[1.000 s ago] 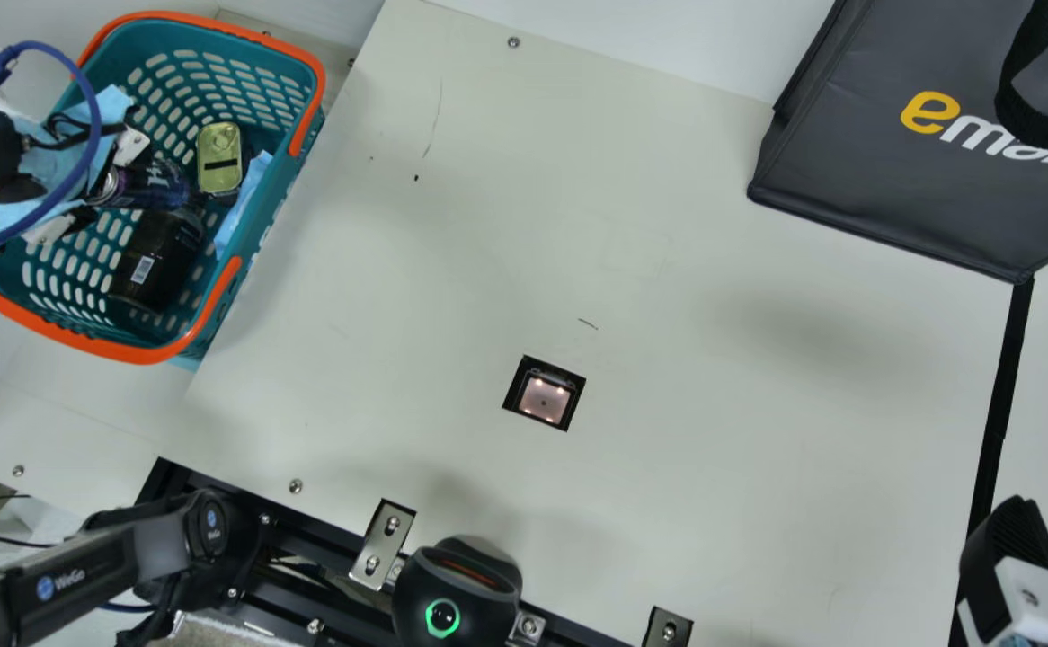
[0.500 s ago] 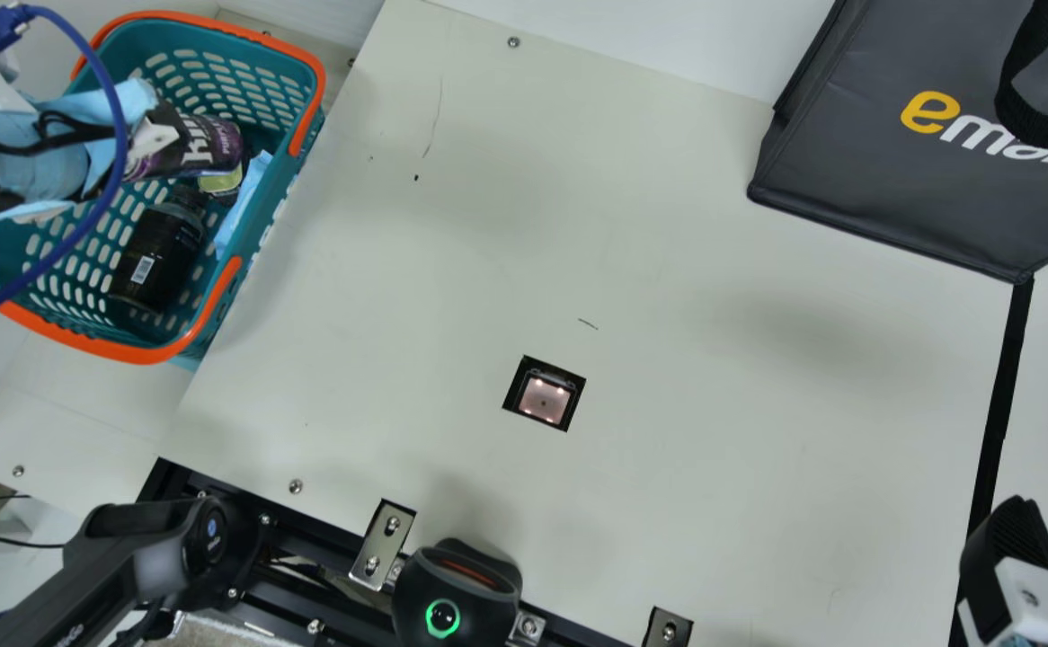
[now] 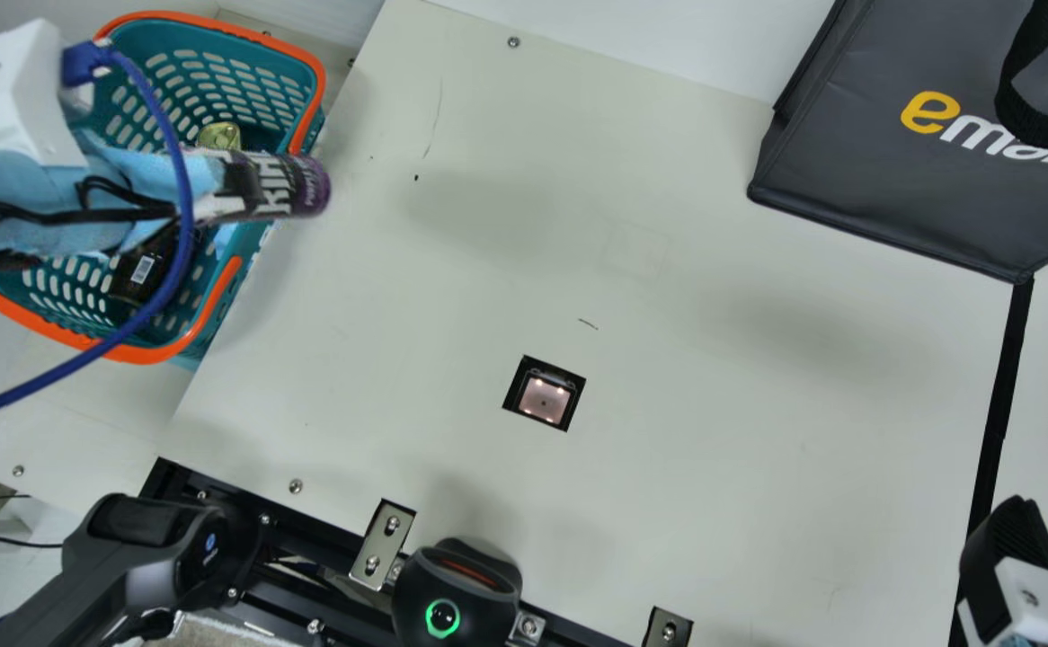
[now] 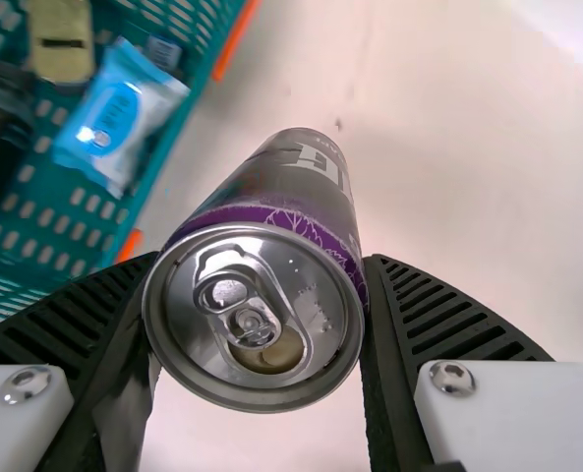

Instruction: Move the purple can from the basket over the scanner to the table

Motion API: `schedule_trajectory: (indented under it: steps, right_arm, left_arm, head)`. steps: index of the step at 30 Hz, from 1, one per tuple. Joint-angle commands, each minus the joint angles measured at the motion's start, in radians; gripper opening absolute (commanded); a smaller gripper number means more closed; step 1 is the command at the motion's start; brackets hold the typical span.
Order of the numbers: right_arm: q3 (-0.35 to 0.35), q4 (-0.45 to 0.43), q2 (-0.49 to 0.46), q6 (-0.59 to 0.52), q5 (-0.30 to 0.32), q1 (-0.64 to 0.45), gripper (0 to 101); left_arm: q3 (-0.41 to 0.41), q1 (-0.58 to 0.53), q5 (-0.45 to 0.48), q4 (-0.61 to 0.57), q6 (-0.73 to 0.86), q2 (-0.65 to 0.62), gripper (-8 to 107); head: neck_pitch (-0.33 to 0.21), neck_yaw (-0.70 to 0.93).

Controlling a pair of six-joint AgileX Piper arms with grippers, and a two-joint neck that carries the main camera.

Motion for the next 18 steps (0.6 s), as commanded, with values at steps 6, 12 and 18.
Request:
schedule_trajectory:
  steps: [6, 12, 18]
  right_arm:
    - [0.0, 0.0, 0.0, 0.0, 0.0, 0.0, 95]
    - [0.0, 0.0, 0.0, 0.0, 0.0, 0.0, 95]
    - [0.0, 0.0, 0.0, 0.0, 0.0, 0.0, 95]
  left_arm:
    - [0.032, -0.158, -0.002, -0.019, -0.029, 0.013, -8]
    - [0.05, -0.28, -0.002, -0.011, -0.077, 0.025, -8]
    - [0.053, -0.413, -0.002, 0.015, -0.137, 0.039, -8]
  head:
    - [-0.03, 0.002]
    - [-0.03, 0.002]
    - [-0.03, 0.002]
